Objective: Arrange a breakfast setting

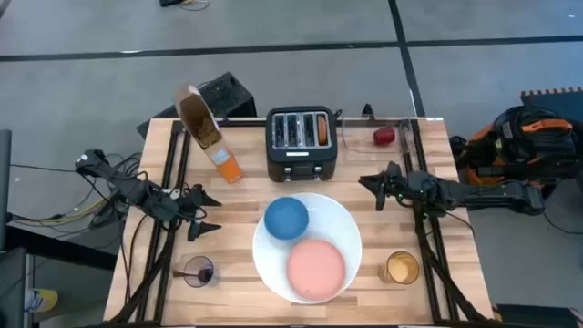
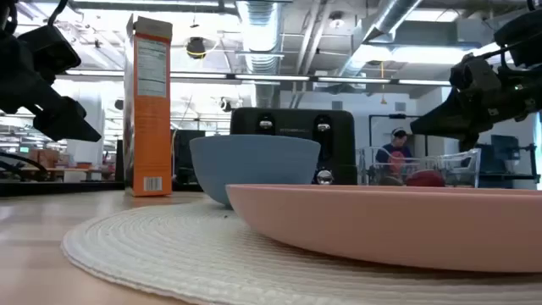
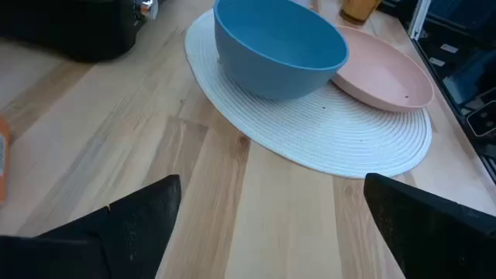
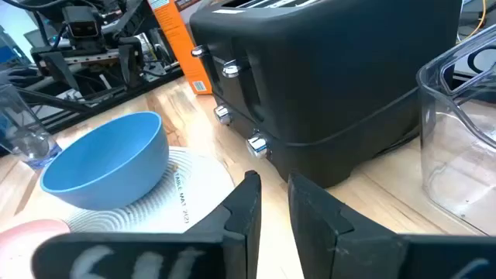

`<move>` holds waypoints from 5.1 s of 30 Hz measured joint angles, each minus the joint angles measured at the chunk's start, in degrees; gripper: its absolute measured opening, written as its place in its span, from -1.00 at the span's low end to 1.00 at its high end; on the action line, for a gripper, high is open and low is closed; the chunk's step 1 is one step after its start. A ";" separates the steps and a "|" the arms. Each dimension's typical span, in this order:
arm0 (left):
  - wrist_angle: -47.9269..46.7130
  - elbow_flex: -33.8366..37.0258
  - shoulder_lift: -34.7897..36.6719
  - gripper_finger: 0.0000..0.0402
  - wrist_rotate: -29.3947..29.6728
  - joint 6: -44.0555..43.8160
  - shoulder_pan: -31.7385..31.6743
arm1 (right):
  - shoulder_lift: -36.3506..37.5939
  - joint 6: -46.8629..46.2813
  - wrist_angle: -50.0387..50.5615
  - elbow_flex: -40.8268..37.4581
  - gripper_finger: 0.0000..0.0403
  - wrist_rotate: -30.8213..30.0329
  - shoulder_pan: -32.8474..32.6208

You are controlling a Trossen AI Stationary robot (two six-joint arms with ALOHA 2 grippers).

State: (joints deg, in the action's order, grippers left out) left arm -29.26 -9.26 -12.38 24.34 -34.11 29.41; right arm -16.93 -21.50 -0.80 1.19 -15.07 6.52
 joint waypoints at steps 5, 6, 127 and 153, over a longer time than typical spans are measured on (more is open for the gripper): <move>-0.01 0.02 0.00 0.96 0.01 0.01 -0.02 | 0.01 -0.02 0.00 0.00 -0.55 0.00 0.00; 0.00 0.01 0.01 0.96 0.01 0.00 -0.01 | 0.00 0.00 0.00 0.02 -0.55 0.00 0.00; -26.46 -39.76 -60.50 0.99 25.83 -69.27 -14.29 | 0.02 0.00 -0.06 0.00 -0.55 0.00 0.00; -19.66 -37.35 -60.91 0.99 30.44 -64.94 -21.27 | 0.02 -0.02 -0.06 0.00 -0.55 0.02 0.00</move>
State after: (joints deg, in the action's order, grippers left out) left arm -48.92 -46.61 -73.29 54.78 -99.05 8.13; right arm -16.91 -21.52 -0.86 1.19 -15.05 6.52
